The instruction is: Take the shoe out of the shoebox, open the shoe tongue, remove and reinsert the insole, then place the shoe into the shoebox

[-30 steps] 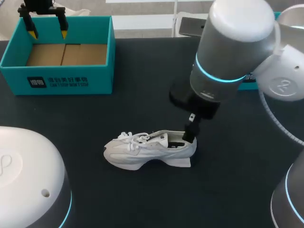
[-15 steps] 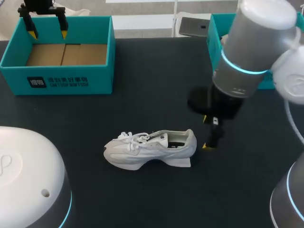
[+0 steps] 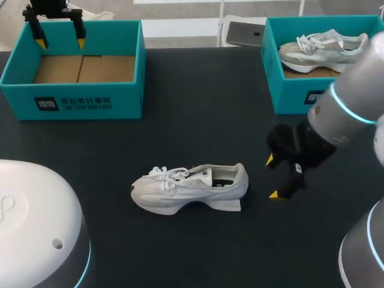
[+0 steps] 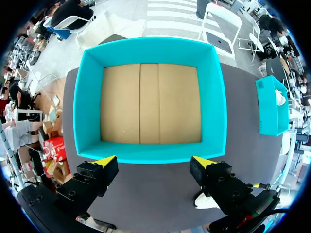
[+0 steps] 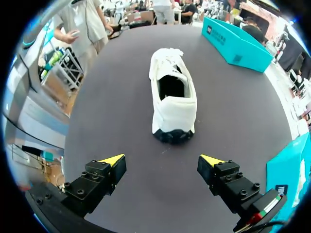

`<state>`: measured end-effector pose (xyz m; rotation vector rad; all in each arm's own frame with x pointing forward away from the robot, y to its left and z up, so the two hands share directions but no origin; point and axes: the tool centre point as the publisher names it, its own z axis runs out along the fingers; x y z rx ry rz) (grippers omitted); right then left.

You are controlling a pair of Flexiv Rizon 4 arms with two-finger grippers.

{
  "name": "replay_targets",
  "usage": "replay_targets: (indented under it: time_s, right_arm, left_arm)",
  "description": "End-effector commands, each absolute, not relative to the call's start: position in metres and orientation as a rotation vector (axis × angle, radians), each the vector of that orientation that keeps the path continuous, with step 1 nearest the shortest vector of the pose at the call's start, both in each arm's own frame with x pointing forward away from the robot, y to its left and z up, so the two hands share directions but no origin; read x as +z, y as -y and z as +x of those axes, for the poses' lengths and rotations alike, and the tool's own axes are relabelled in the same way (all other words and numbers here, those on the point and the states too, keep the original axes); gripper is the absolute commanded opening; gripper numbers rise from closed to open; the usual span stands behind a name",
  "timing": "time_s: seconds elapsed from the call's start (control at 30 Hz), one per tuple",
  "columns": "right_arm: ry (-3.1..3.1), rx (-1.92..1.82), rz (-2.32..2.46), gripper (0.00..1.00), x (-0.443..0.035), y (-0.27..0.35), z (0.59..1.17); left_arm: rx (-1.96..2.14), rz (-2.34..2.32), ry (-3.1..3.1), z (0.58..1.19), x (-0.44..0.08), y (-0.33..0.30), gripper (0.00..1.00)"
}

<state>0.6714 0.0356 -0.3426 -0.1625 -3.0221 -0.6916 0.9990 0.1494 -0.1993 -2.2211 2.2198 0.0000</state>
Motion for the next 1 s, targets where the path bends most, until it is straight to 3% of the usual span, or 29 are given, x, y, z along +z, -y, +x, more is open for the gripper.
replay_targets:
  time_s: [0.03,0.47,1.0]
  right_arm:
    - [2.821,-1.311,-0.172,1.00,-0.355,-0.035,0.677]
    - [2.821,-1.311,-0.172,1.00,-0.355,-0.035,0.677]
    - [2.769,-1.467,-0.075,1.00,-0.399,-0.099,0.707]
  left_arm:
    - [0.000,-2.221,-2.220,0.999,-0.200,-0.150,1.00]
    - [0.000,-2.221,-2.220,0.999,-0.200,-0.150,1.00]
    - [0.000,-2.221,-2.220,0.999,-0.200,-0.150,1.00]
